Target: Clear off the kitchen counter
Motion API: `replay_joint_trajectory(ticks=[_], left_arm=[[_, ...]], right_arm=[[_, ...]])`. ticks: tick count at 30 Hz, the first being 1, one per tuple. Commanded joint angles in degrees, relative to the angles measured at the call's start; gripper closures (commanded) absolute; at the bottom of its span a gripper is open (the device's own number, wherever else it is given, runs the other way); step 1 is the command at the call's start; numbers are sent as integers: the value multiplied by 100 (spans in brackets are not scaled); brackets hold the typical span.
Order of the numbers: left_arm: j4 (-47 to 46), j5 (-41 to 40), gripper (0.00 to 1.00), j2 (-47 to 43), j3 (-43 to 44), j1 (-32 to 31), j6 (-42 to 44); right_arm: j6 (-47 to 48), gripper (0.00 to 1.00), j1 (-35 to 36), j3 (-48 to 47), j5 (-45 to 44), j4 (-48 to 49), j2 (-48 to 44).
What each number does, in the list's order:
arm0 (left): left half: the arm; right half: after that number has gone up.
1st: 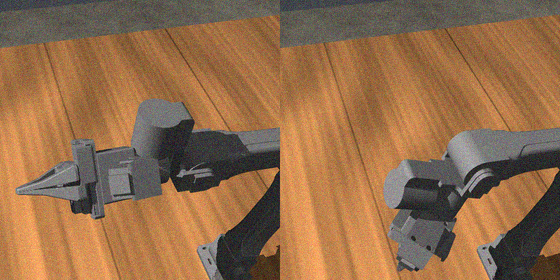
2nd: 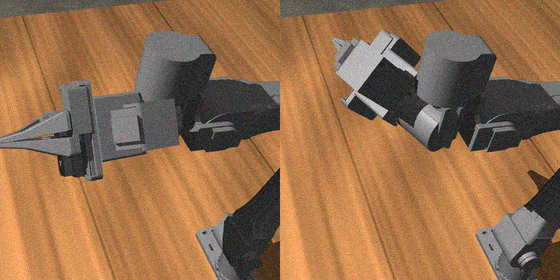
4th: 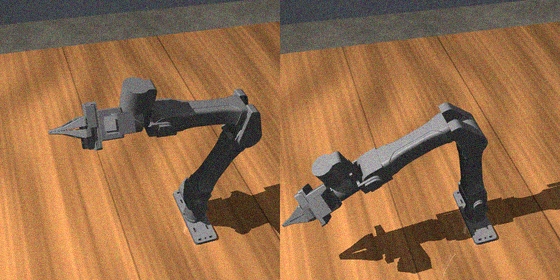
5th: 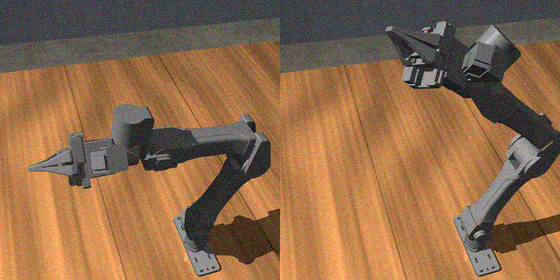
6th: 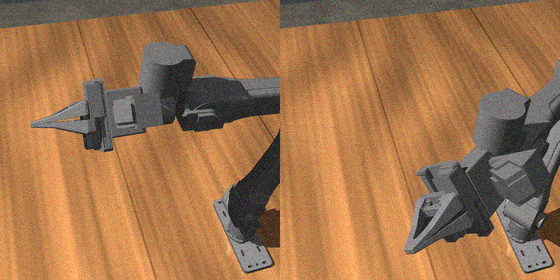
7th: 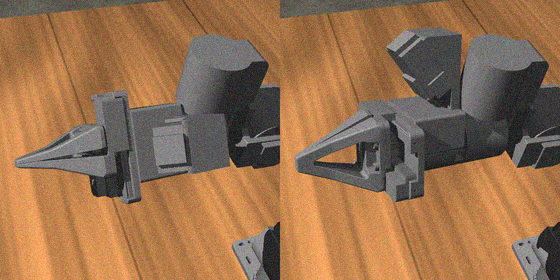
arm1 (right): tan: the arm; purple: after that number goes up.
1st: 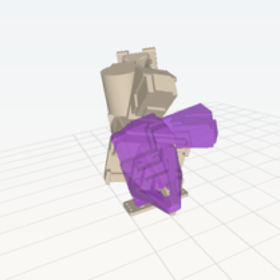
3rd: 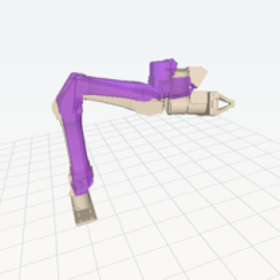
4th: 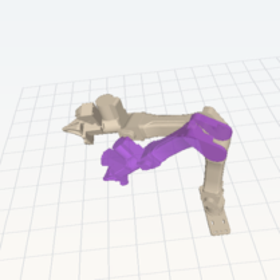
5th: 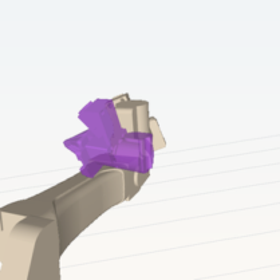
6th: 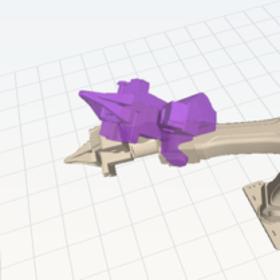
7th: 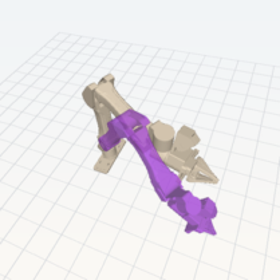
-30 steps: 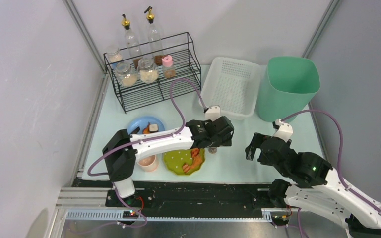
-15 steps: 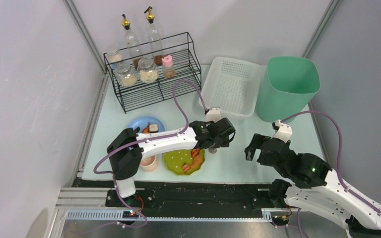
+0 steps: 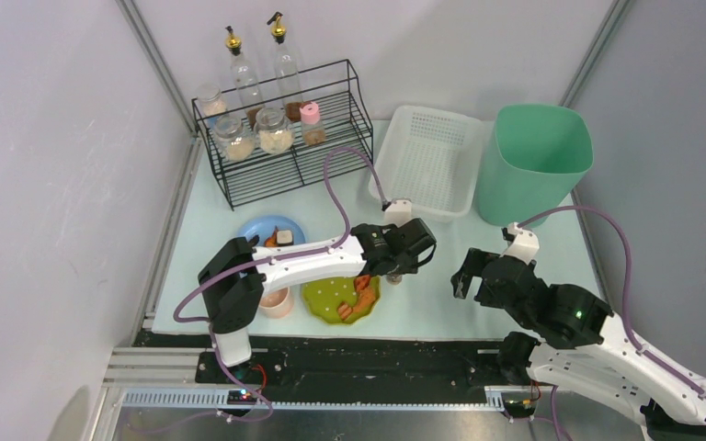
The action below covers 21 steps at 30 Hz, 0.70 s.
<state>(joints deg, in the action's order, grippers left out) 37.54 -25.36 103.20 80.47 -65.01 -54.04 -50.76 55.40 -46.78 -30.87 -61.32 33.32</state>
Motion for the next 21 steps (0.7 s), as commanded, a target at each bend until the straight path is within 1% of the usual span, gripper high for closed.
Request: replay_joint_trajectory(ticks=[1,5,8,15,16,18,21], left_arm=[[-82,-170,46,25,153,-3,233],[-85,-136,53,38,110,30,342],[-81,-116,62,-2,54,56,422],[-75,-234,81,-436,18,131,799],[-79,-242,85,-547,24,143,895],[-68,-243,90,-732,26,184,1023],[-57,-147,95,-995,54,265,1164]], right_arm=[[-39,1,14,12,-29,166,-10],[-47,1,11,12,-10,160,-10],[-42,1,14,14,-3,190,-10],[49,1,9,11,20,292,-5],[71,1,7,11,24,303,-3],[103,1,7,11,28,335,-1],[137,1,8,11,43,378,-1]])
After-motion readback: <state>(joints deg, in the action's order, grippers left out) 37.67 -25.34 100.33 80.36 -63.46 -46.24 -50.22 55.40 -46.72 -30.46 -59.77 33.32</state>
